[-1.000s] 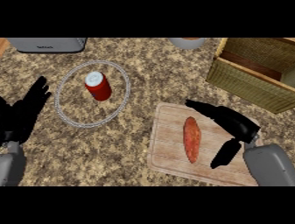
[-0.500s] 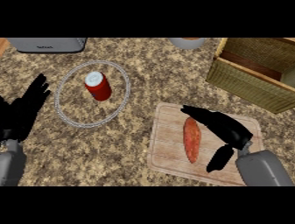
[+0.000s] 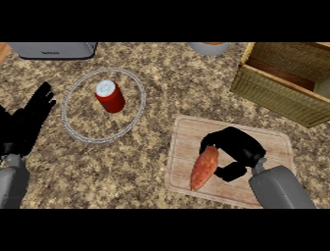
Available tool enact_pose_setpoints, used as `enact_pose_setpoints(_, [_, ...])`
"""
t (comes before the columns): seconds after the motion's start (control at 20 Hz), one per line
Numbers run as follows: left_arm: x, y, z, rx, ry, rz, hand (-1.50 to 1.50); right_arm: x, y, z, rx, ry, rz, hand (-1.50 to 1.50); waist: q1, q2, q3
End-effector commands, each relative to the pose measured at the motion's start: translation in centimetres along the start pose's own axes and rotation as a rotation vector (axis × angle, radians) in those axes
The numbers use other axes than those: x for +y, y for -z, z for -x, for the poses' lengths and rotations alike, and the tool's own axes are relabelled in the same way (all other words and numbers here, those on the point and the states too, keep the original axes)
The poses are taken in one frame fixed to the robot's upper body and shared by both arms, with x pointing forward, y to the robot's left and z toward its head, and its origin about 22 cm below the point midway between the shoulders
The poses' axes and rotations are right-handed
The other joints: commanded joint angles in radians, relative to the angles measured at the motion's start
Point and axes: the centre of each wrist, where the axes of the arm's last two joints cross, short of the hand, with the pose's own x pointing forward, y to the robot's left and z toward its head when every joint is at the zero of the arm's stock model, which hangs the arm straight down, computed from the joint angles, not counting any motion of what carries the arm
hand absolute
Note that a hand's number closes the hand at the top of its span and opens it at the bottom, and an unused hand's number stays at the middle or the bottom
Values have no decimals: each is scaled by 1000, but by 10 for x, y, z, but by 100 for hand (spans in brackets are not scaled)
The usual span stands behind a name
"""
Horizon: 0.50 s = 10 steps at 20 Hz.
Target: Pick the sweet potato from the cutting board and place it in the basket
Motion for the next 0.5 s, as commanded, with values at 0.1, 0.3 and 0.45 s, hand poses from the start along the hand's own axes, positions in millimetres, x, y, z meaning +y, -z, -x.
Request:
enact_pose_setpoints(0.1, [-10, -16, 7, -6, -2, 6, 0, 20, -1, 6, -20, -38, -32, 150, 2, 1, 1])
enact_pose_setpoints(0.3, [10, -26, 9, -4, 10, -1, 0, 25, 0, -21, -14, -63, -33, 150, 1, 0, 1])
enact_pose_setpoints(0.45, [-1, -7, 1, 11, -4, 3, 0, 10, 31, -71, 229, 14, 126, 150, 3, -5, 0])
